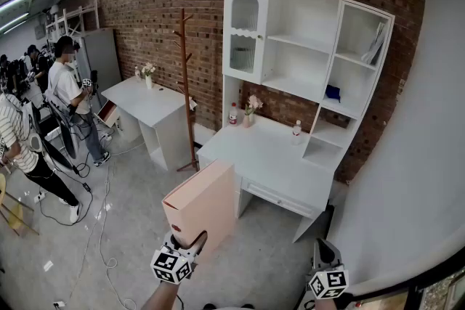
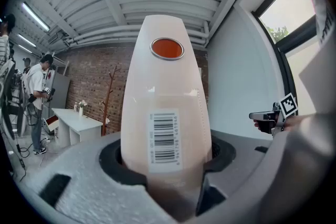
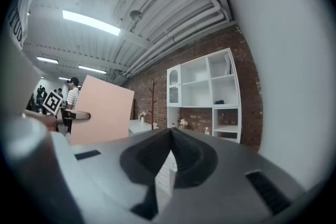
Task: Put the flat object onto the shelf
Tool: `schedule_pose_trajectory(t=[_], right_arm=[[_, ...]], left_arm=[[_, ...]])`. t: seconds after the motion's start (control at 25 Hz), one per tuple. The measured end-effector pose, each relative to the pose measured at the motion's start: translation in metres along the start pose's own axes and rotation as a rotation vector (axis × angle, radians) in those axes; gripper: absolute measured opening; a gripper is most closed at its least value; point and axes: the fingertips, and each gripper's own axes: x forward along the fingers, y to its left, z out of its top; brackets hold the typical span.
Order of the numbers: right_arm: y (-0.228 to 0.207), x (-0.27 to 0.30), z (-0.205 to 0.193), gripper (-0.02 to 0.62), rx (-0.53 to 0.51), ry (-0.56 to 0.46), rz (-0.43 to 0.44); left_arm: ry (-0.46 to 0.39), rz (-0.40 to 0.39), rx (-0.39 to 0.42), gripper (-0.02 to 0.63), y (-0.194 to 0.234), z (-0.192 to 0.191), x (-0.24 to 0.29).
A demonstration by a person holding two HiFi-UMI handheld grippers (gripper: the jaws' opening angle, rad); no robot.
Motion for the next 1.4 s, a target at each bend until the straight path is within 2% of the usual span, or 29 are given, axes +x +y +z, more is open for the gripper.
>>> schedule_pose_trajectory(t=[0.8, 1.4], right_arm=[[-0.002, -0.009, -0.002, 0.029, 0.026, -0.012, 0.01], [-0.056, -0.02, -0.014, 0.031, 0.034, 0.017, 0.017]], left_arm=[[0.0, 0.005, 0.002, 0.273, -0.009, -0.001, -0.006], [0.018, 0.016, -0.004, 0.275, -0.051, -0.012, 0.02]])
